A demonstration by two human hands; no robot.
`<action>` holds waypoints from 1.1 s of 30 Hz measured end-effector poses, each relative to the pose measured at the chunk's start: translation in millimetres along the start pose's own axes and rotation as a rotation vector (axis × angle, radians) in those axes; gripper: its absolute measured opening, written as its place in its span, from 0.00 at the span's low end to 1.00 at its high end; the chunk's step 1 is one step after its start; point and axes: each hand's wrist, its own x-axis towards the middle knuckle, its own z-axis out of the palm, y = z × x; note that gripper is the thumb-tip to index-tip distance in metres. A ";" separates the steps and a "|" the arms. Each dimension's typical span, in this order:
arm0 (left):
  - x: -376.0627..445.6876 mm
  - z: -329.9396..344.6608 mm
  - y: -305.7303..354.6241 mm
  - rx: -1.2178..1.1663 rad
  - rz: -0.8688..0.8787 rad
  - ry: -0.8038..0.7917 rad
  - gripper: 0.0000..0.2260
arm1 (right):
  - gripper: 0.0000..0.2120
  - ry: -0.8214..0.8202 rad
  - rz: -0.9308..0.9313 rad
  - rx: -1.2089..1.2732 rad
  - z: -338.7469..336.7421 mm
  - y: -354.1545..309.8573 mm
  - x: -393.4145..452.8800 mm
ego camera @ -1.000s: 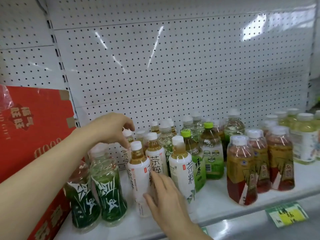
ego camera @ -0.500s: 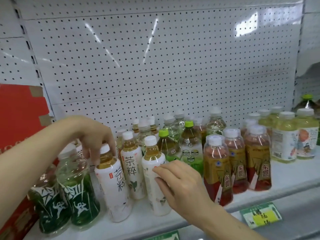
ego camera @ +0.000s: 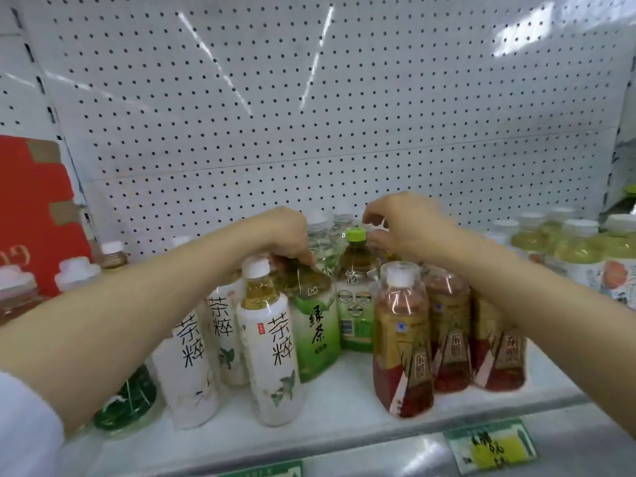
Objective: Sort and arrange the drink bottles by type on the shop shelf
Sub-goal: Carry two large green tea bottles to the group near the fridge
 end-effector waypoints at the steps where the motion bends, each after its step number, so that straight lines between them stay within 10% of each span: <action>1: 0.5 -1.6 -2.3 -0.064 -0.027 -0.014 0.19 | 0.17 -0.086 0.017 0.035 2.8 10.6 11.0; 7: -7.7 -29.7 -9.4 -0.311 -0.017 0.038 0.09 | 0.29 -0.546 -0.030 0.402 24.4 33.5 55.0; 17: -19.3 -32.1 -5.6 -0.693 0.033 0.556 0.14 | 0.11 -0.484 -0.073 0.503 41.3 31.0 58.6; 29: -13.6 -34.4 7.4 -0.935 0.045 0.991 0.15 | 0.24 0.054 0.303 1.322 -1.5 69.9 76.5; 33: -21.6 -47.1 11.8 -1.191 0.030 1.093 0.18 | 0.14 0.250 0.273 1.601 -19.7 62.1 64.1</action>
